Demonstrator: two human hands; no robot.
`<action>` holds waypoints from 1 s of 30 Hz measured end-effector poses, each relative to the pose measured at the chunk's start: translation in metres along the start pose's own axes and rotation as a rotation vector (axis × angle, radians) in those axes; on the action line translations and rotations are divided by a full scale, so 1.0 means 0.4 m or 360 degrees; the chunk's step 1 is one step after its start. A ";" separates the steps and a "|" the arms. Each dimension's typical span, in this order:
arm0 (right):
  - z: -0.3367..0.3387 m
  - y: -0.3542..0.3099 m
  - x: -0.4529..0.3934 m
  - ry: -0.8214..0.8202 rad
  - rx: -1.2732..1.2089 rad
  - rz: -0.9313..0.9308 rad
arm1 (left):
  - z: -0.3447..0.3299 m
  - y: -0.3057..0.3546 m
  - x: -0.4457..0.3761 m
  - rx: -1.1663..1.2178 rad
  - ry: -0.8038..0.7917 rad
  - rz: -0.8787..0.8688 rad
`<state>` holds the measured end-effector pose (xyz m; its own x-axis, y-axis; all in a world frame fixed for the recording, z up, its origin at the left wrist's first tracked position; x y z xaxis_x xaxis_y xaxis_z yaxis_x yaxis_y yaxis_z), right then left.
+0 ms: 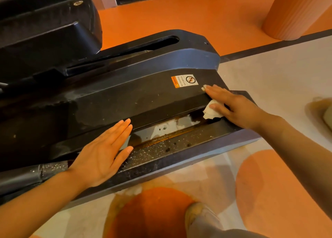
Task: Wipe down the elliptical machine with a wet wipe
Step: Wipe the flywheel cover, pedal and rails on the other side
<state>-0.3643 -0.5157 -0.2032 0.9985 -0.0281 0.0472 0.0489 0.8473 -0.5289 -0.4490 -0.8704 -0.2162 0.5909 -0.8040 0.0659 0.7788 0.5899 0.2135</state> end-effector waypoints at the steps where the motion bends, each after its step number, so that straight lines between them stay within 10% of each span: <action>1: 0.009 0.006 0.000 0.0048 -0.0046 -0.0011 | -0.002 -0.001 0.000 0.0001 -0.0010 -0.0005; 7: 0.055 0.013 0.104 0.0688 0.0230 0.0060 | -0.010 0.001 0.001 0.0014 0.0036 -0.0005; 25: -0.059 -0.069 0.211 0.0588 -0.0171 -0.0123 | -0.016 -0.001 0.002 0.0058 0.0023 -0.0041; 30: -0.135 -0.148 0.217 0.0577 0.0528 -0.0268 | -0.031 -0.007 0.005 0.0064 0.0042 -0.0061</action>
<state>-0.2793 -0.5971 -0.2136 0.9249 -0.3107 -0.2191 0.2577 0.9360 -0.2397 -0.4473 -0.8728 -0.2286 0.5663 -0.8236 0.0315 0.7923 0.5545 0.2545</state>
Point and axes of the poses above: each hand's wrist, its own x-axis away from the middle knuckle, its own z-axis out of the back of the hand, y = z × x, the point moved 6 cm from there along -x, towards the middle knuckle
